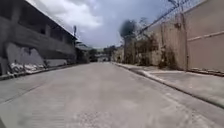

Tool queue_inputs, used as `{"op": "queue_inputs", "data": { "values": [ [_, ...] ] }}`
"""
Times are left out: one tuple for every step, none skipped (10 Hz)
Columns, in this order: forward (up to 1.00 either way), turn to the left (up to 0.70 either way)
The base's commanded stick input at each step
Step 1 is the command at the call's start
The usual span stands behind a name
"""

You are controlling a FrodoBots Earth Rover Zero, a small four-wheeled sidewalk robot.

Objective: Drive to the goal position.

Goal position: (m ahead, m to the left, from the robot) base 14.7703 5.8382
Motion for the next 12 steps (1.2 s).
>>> {"op": "queue_inputs", "data": {
  "values": [
    [1.00, 0.00],
    [1.00, 0.00],
    [1.00, 0.00],
    [1.00, 0.00],
    [1.00, 0.00],
    [1.00, 0.00],
    [1.00, 0.00],
    [1.00, 0.00],
    [1.00, 0.00],
    [1.00, 0.00],
    [1.00, 0.00],
    [1.00, 0.00]
  ]
}}
